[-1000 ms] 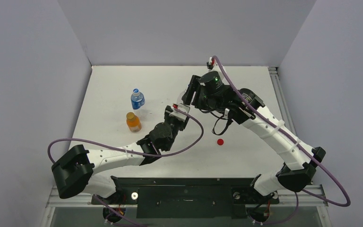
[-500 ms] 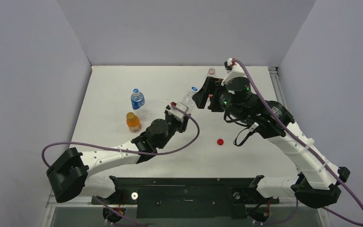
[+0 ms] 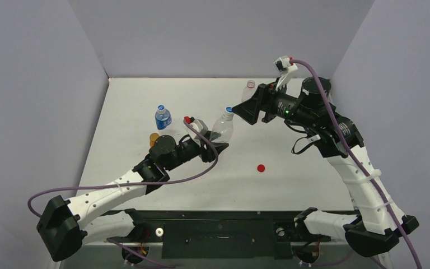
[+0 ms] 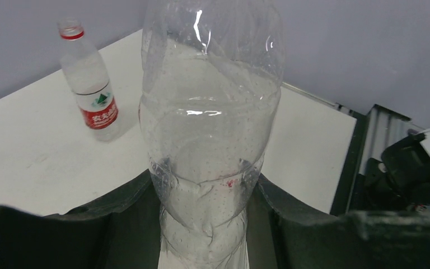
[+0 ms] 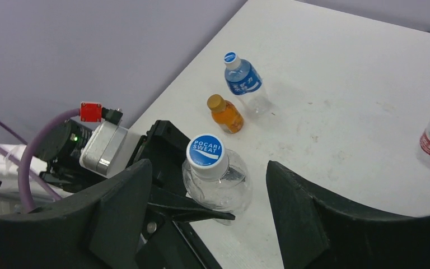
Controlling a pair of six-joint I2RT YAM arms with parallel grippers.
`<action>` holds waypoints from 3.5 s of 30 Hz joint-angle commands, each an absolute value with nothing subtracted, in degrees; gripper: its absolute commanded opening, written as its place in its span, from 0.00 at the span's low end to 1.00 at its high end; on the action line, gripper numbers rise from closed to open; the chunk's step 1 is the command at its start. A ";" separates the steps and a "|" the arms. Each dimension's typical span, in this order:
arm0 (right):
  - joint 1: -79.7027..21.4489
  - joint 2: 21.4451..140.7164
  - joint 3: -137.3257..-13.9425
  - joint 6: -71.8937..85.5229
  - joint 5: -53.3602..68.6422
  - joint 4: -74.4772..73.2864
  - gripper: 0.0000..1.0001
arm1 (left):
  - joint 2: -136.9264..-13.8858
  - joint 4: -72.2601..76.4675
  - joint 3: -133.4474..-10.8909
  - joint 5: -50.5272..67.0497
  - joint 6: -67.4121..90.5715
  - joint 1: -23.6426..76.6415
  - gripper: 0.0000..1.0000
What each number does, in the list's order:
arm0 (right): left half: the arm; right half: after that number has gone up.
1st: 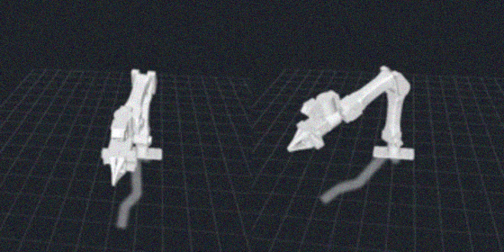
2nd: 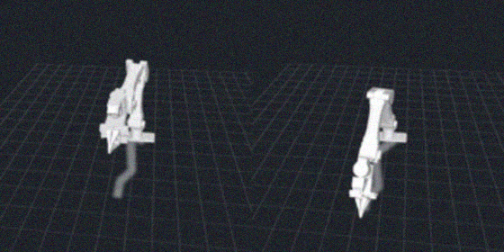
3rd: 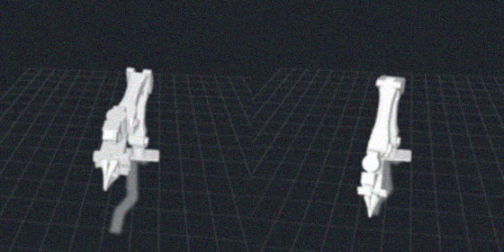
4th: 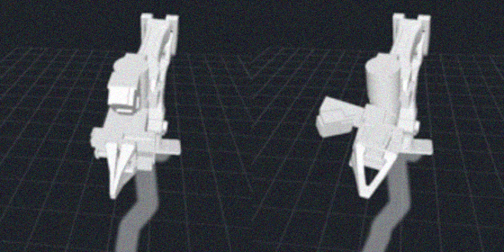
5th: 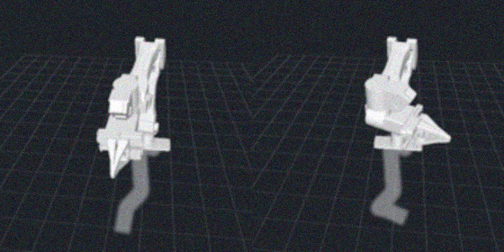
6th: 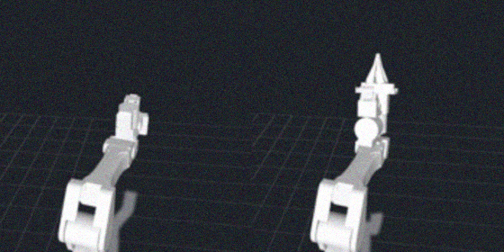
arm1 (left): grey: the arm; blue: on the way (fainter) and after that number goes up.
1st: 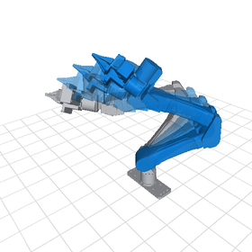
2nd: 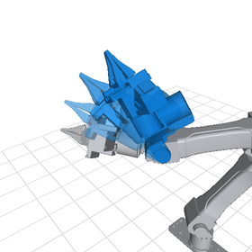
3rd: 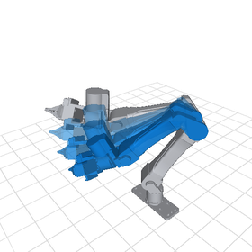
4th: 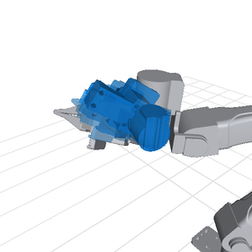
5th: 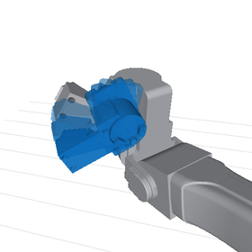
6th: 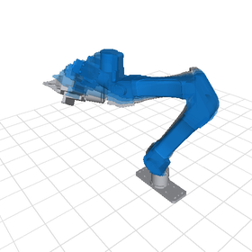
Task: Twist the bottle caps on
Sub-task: Screw the bottle cap onto the plastic bottle.
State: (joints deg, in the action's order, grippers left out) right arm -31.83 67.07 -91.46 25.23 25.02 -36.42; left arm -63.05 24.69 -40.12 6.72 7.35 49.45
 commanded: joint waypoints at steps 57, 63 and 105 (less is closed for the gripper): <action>-40.93 68.43 -83.89 24.76 21.66 -26.44 0.10 | -59.07 29.53 -39.17 19.56 21.51 42.70 0.00; -43.07 69.69 -84.45 29.89 9.18 -30.51 0.00 | -60.49 27.68 -42.01 0.62 17.25 44.71 0.00; -53.28 73.24 -99.65 40.21 -20.23 -42.71 0.73 | -71.51 30.64 -46.21 -29.78 4.94 58.56 0.00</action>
